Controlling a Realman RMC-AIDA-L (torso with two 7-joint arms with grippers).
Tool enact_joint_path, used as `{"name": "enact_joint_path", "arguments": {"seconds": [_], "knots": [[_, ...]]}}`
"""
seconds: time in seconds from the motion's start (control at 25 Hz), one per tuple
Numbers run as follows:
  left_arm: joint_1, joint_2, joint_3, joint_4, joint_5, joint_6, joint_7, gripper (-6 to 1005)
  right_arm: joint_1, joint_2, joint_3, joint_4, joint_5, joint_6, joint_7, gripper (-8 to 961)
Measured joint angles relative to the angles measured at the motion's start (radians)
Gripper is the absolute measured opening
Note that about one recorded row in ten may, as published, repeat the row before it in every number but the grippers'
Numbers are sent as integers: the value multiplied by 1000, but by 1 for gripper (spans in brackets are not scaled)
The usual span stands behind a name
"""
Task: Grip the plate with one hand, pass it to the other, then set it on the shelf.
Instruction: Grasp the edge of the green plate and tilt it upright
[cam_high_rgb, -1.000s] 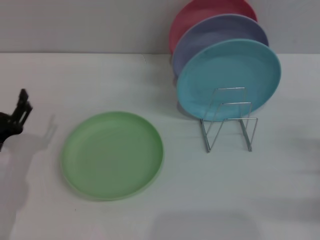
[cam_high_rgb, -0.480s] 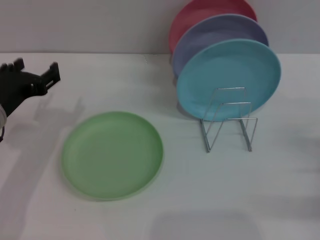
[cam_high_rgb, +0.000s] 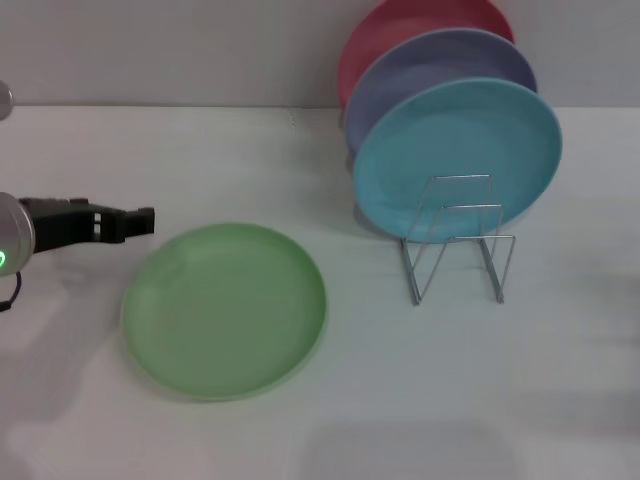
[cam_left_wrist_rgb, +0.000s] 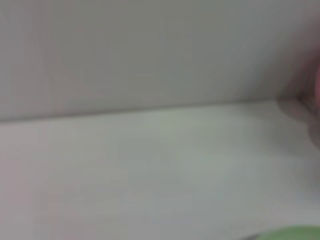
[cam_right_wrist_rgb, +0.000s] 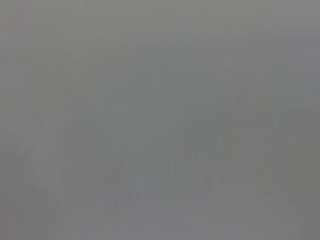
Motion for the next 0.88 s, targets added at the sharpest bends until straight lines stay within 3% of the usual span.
{"name": "enact_joint_path", "arguments": {"seconds": [0.88], "knots": [[-71,-2,2,-220,-9,-71,8,794,7,-1,-3,2,-4,-7,0,818]]}}
